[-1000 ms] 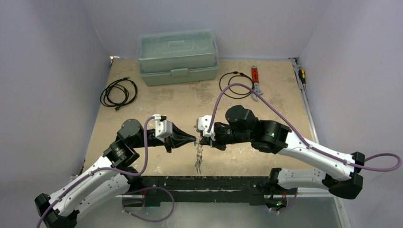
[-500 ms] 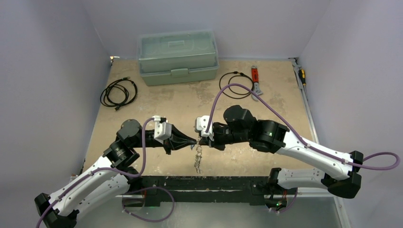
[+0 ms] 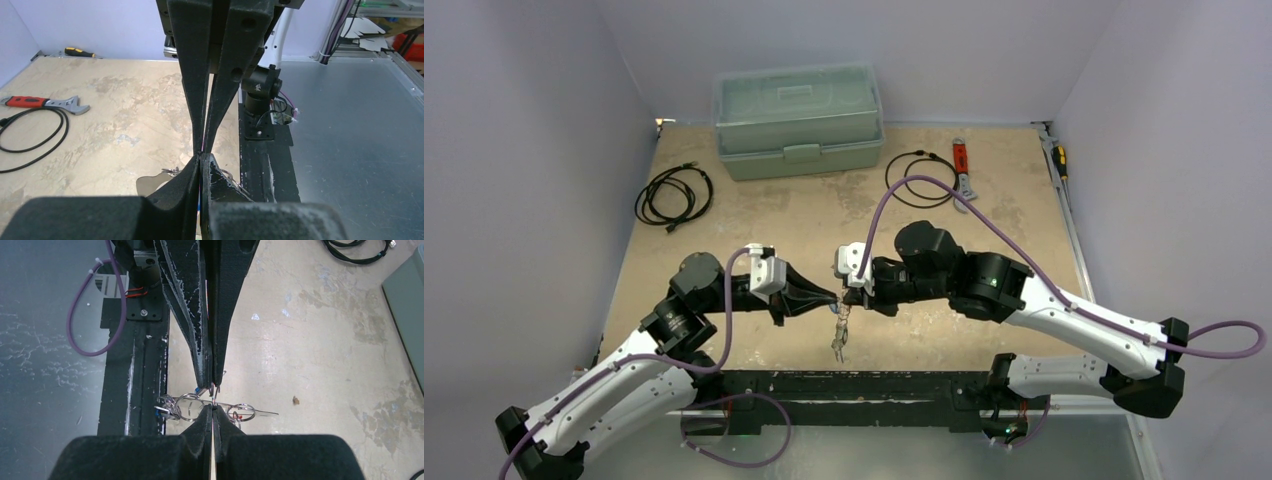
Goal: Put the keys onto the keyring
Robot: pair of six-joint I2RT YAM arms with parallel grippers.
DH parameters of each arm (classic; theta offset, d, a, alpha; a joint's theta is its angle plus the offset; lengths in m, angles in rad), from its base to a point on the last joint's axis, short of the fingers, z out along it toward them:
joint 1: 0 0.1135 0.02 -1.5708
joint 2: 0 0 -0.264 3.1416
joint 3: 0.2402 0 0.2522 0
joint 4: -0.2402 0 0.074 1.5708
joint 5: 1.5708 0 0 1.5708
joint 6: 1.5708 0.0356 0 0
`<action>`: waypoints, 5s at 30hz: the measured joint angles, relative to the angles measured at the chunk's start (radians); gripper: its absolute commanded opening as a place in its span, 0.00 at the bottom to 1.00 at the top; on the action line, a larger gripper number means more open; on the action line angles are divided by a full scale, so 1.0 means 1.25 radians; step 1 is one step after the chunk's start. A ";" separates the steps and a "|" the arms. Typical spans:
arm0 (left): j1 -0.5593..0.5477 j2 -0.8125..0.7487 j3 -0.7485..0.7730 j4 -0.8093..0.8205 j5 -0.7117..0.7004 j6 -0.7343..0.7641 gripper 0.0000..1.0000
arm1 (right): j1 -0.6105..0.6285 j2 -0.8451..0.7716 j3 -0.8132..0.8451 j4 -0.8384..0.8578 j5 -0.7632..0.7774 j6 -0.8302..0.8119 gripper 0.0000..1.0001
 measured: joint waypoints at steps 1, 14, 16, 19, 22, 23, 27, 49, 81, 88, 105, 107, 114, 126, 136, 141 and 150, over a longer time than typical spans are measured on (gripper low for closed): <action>0.000 -0.003 0.000 -0.003 -0.007 0.001 0.00 | 0.000 0.000 0.000 0.000 0.000 0.000 0.00; -0.001 -0.016 0.000 -0.015 -0.044 0.019 0.00 | -0.001 -0.009 0.000 -0.003 -0.019 0.004 0.00; -0.001 -0.017 0.000 -0.017 -0.046 0.019 0.00 | -0.001 -0.009 0.000 -0.006 -0.021 0.004 0.00; -0.001 -0.017 0.000 -0.016 -0.044 0.019 0.00 | -0.001 -0.009 0.000 -0.007 -0.022 0.004 0.00; -0.001 -0.013 0.000 -0.016 -0.036 0.018 0.00 | -0.001 -0.009 0.000 -0.007 -0.022 0.003 0.00; -0.001 -0.011 0.000 -0.015 -0.032 0.018 0.00 | -0.001 -0.008 0.000 -0.007 -0.022 0.003 0.00; -0.001 -0.005 0.000 -0.011 -0.010 0.012 0.00 | -0.001 -0.006 0.002 -0.007 -0.022 0.002 0.00; -0.001 0.002 0.000 0.012 0.023 -0.006 0.00 | -0.001 0.004 0.017 -0.015 -0.034 -0.002 0.00; -0.007 0.002 0.000 0.029 0.025 -0.009 0.00 | -0.001 -0.041 0.048 -0.035 0.005 -0.010 0.00; -0.007 0.007 0.000 0.030 0.022 -0.009 0.01 | -0.001 -0.045 0.048 -0.032 0.007 -0.012 0.00; -0.007 -0.027 0.000 0.006 -0.094 -0.010 0.70 | -0.001 -0.085 0.023 0.068 0.031 -0.011 0.00; -0.007 -0.027 0.000 0.018 -0.098 -0.015 0.64 | -0.001 -0.089 0.008 0.101 0.045 -0.006 0.00; -0.007 -0.002 0.000 0.059 -0.104 -0.031 0.44 | -0.002 -0.091 -0.047 0.193 0.048 0.002 0.00; 0.022 -0.004 0.000 0.078 -0.102 -0.031 0.42 | -0.006 -0.092 -0.071 0.246 0.004 0.003 0.00; 0.036 -0.030 0.000 0.063 -0.096 -0.028 0.35 | -0.005 -0.107 -0.083 0.252 -0.005 0.003 0.00; 0.036 -0.050 0.000 0.069 -0.078 -0.030 0.28 | -0.005 -0.107 -0.083 0.252 -0.015 0.003 0.00; 0.036 -0.043 0.000 0.077 -0.045 -0.031 0.24 | -0.005 -0.107 -0.083 0.252 -0.022 0.003 0.00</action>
